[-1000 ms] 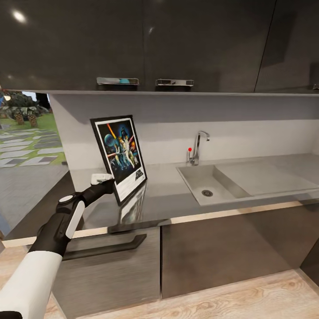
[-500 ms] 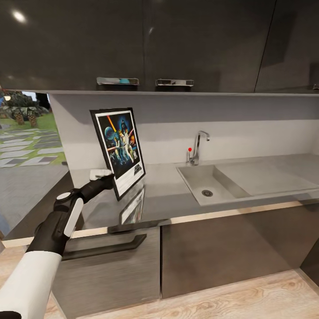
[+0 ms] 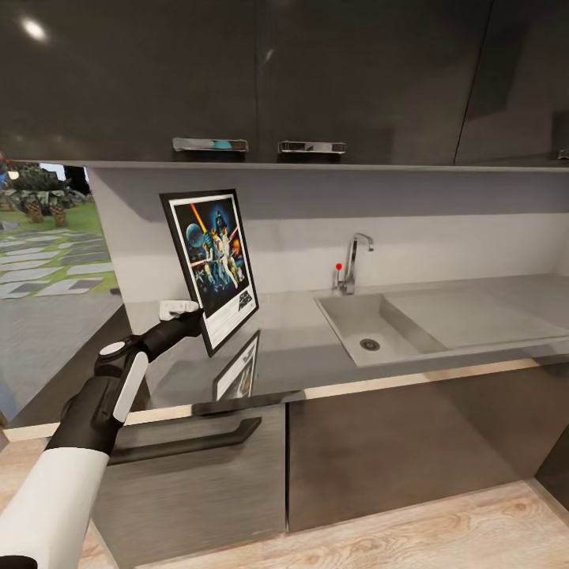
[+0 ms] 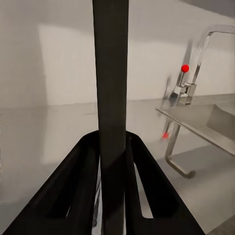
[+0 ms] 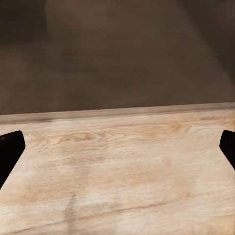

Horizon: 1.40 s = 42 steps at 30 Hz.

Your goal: Pick up the poster from the kitchen countertop and hang it on one of the wall nails in the kitchen.

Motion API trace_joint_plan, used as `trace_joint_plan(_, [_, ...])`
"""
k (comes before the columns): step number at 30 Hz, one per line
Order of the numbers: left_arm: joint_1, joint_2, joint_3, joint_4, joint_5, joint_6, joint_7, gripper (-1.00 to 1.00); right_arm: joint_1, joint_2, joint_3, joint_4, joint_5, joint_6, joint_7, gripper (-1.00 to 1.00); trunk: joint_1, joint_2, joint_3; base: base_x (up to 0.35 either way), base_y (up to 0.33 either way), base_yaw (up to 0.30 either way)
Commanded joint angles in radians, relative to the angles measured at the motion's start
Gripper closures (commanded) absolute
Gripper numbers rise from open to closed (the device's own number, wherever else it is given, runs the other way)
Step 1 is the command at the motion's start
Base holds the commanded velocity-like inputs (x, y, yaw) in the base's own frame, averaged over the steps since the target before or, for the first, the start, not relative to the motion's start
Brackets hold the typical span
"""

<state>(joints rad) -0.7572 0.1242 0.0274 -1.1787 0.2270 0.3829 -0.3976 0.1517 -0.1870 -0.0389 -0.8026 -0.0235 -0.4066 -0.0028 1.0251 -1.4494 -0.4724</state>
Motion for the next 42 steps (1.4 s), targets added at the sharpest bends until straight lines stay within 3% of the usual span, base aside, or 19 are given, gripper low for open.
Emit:
trace_joint_plan(1, [-0.001,0.000,0.002,-0.001,0.008,0.008,-0.001,1.00,0.000,0.000,0.000,-0.002,-0.003,-0.001,0.000,-1.00,0.000,-0.001,-0.001,-0.230,0.000,0.000])
trace_joint_plan(37, [-0.001,-0.001,-0.011,-0.004,0.011,0.008,-0.008,1.00,0.000,0.000,-0.001,-0.001,-0.004,-0.001,0.000,-1.00,0.000,-0.001,-0.001,-0.332,0.000,0.000])
trace_joint_plan(42, [-0.001,-0.001,-0.021,-0.012,0.011,0.008,-0.072,1.00,0.000,0.000,-0.001,-0.001,-0.003,-0.001,0.000,-1.00,0.000,-0.001,-0.001,-0.337,0.000,0.000])
